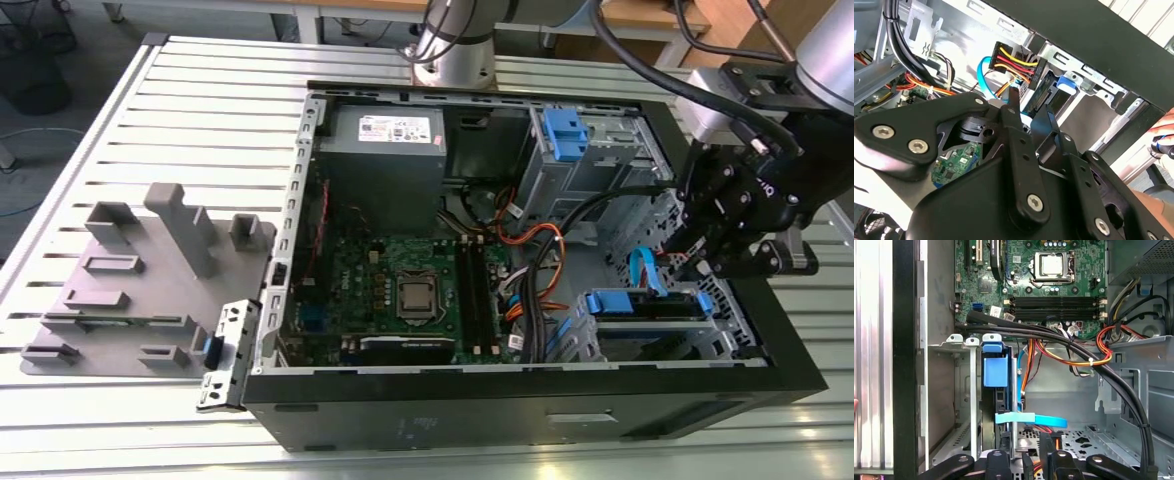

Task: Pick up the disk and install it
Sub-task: 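Insert the second disk wire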

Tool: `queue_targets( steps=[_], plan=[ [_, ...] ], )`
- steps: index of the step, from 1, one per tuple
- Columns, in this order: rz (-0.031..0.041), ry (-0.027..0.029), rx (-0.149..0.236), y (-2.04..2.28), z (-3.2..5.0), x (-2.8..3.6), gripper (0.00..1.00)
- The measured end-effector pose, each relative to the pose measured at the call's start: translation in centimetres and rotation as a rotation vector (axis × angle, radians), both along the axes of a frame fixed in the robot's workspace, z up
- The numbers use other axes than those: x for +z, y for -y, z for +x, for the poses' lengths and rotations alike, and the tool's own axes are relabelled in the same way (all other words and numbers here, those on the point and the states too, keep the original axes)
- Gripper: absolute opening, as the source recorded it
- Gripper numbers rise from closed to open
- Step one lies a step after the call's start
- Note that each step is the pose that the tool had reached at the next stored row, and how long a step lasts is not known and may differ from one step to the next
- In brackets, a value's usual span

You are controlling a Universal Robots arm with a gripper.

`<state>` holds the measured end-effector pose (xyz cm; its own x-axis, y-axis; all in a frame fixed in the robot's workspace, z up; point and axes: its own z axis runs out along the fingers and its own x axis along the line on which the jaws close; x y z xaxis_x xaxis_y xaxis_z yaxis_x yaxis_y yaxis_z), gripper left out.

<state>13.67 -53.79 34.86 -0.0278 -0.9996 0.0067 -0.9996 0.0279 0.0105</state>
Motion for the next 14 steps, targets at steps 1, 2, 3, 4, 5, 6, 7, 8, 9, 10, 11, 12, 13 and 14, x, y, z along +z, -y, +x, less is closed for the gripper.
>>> queue_targets(
  steps=[1, 2, 3, 4, 5, 6, 7, 8, 9, 10, 11, 12, 13, 14],
  plan=[
    [-0.0001, 0.0000, 0.000, 0.00, 0.10, -0.02, 0.36],
    [-0.0001, 0.0000, 0.000, 0.00, 0.23, -0.05, 0.36],
    [-0.0002, 0.0000, 0.000, 0.00, 0.38, -0.07, 0.36],
    [-0.0002, 0.0000, 0.000, 0.00, 0.53, -0.09, 0.36],
    [-0.0001, 0.0000, 0.000, -0.01, 0.66, -0.10, 0.36],
    [0.0000, 0.0000, 0.000, -0.01, 0.77, -0.13, 0.36],
    [0.0001, 0.0000, 0.000, -0.01, 0.85, -0.14, 0.36],
    [0.0000, 0.0000, 0.000, -0.01, 0.94, -0.15, 0.36],
    [-0.0002, 0.0000, 0.000, 0.00, 1.04, -0.17, 0.36],
    [-0.0001, 0.0000, 0.000, -0.01, 1.14, -0.19, 0.36],
    [-0.0001, 0.0000, 0.000, -0.01, 1.24, -0.21, 0.36],
    [0.0001, 0.0000, 0.000, -0.01, 1.34, -0.23, 0.36],
    [0.0000, 0.0000, 0.000, -0.01, 1.44, -0.25, 0.36],
    [-0.0002, 0.0000, 0.000, -0.01, 1.55, -0.27, 0.36]
  ],
)
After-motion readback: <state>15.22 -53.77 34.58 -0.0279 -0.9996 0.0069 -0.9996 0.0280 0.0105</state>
